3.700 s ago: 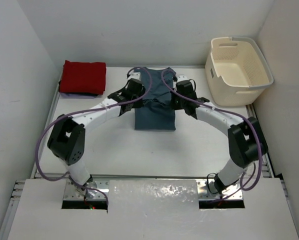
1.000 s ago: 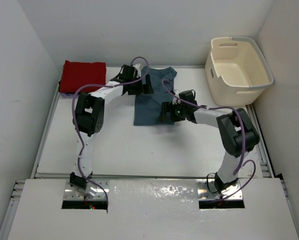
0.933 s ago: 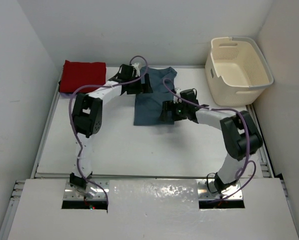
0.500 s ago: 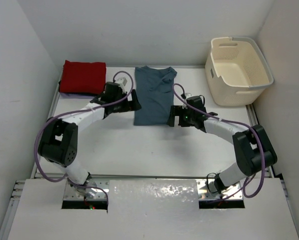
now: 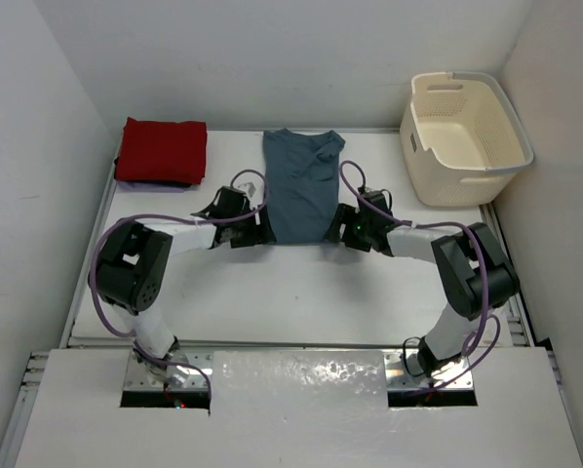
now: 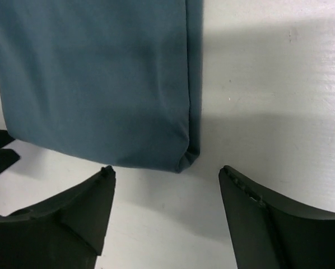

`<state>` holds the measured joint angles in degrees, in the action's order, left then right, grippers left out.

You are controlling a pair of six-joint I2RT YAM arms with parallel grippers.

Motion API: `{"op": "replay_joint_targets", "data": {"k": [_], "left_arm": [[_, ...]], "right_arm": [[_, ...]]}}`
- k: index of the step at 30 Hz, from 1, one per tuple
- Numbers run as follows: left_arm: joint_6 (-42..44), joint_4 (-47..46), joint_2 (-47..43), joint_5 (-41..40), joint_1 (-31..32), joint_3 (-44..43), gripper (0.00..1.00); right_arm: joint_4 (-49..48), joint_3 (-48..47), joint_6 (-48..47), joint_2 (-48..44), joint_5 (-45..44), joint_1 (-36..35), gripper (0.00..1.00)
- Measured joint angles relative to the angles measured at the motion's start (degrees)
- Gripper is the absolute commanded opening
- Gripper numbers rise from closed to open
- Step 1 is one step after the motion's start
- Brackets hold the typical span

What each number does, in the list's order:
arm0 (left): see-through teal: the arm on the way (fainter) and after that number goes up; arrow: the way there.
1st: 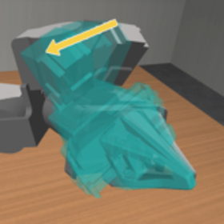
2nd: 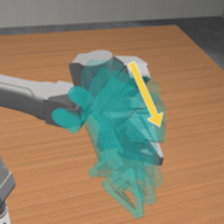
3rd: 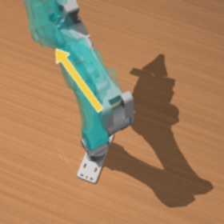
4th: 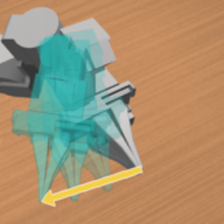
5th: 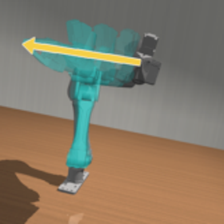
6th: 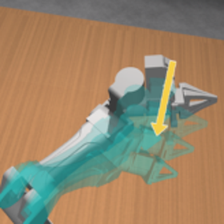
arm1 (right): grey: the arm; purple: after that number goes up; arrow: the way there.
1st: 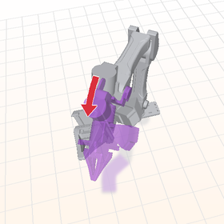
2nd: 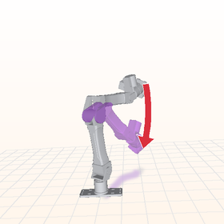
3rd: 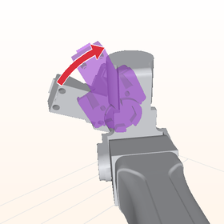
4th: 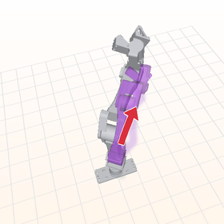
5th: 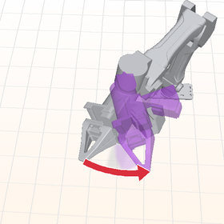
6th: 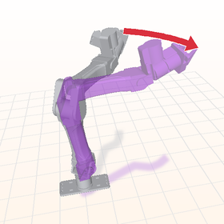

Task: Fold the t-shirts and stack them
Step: Grab one side of the 2/3 rectangular tshirt with both arms

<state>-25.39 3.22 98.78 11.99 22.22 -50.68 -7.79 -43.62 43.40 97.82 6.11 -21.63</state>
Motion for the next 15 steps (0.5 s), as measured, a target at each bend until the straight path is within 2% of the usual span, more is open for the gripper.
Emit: {"op": "replay_joint_targets", "data": {"k": [2, 6, 7, 9, 11, 12, 14, 15], "left_arm": [[-0.48, -1.46, 0.79, -0.04, 0.63, -0.02, 0.53], [-0.66, -3.98, 2.8, 0.04, 1.27, -0.5, 0.42], [-0.85, -4.59, 3.34, 0.13, 1.29, -0.81, 0.38], [-1.09, -5.14, 4.59, 0.11, 1.29, -1.7, 0.23], [-1.53, -5.95, 5.53, 0.11, 1.29, -1.97, 0.12], [-1.66, -6.1, 5.79, 0.09, 1.29, -2.03, 0.1], [-1.84, -6.34, 6.14, 0.09, 1.31, -2.12, 0.0], [-1.92, -6.38, 6.21, 0.07, 1.31, -2.16, 0.0]], "right_arm": [[-0.61, 0.07, 1.07, 0.35, -0.07, 0.04, 0.68], [-1.92, 0.72, 2.47, 0.72, -0.09, 0.07, 0.54], [-2.19, 0.87, 2.78, 0.85, -0.09, 0.07, 0.54], [-2.73, 0.92, 3.26, 1.27, -0.15, 0.07, 0.47], [-3.32, 0.94, 3.76, 1.79, -0.37, 0.07, 0.45], [-3.8, 0.94, 4.11, 2.05, -0.39, 0.11, 0.37], [-4.42, 0.94, 4.63, 2.71, -0.61, 0.11, 0.36], [-5.07, 0.92, 4.87, 3.04, -0.59, 0.11, 0.35]]}}
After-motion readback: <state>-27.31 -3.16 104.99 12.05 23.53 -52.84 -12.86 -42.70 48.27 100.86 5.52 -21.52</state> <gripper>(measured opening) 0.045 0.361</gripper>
